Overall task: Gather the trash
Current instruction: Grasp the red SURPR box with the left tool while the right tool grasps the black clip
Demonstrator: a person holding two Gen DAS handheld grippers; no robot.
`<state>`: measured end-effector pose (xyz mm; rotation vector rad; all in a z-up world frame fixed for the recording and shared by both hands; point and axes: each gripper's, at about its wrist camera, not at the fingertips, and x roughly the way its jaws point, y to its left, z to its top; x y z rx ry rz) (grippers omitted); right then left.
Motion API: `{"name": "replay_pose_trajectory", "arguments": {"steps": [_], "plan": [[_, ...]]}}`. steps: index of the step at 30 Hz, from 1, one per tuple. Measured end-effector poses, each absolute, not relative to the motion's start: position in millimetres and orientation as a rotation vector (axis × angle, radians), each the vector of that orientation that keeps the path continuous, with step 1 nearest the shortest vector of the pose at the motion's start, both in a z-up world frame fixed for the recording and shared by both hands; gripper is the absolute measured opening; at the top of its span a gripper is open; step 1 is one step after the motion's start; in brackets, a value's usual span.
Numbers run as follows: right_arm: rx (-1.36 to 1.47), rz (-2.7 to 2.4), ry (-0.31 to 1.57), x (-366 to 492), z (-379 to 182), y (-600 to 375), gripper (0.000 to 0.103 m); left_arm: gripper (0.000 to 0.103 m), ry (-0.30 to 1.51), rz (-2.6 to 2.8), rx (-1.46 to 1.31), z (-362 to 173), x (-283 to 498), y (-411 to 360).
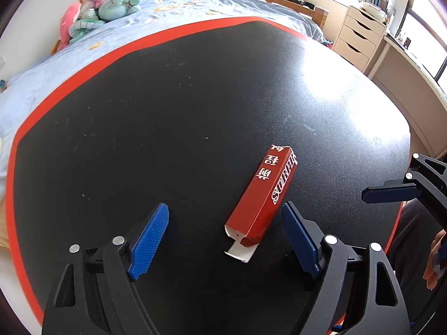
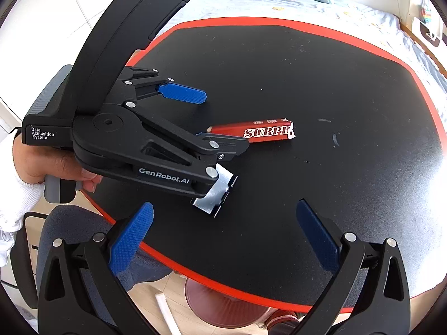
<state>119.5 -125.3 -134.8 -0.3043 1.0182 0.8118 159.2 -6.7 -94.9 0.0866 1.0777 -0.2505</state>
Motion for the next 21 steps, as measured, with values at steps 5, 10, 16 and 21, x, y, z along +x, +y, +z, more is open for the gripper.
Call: {"name": "replay_pose_trajectory", "arguments": {"steps": [5, 10, 16, 21], "plan": [[-0.322, 0.803, 1.006, 121.3, -142.2, -118.3, 0.1, 0.056, 1.06, -0.218, 0.087, -92.8, 161.4, -1.4], [-0.352, 0.803, 0.994, 117.5, -145.4, -111.7, 0.081, 0.037, 1.053, -0.219, 0.085, -91.3, 163.9, -0.7], [-0.36, 0.79, 0.979, 118.0, -142.1, -115.1, 0.063, 0.03, 1.045, -0.24, 0.077, -91.6, 166.9, -1.5], [-0.349, 0.772, 0.977, 116.8, -141.8, -120.3, 0.044, 0.02, 1.047, -0.257, 0.047, -91.8, 166.3, -0.6]]}}
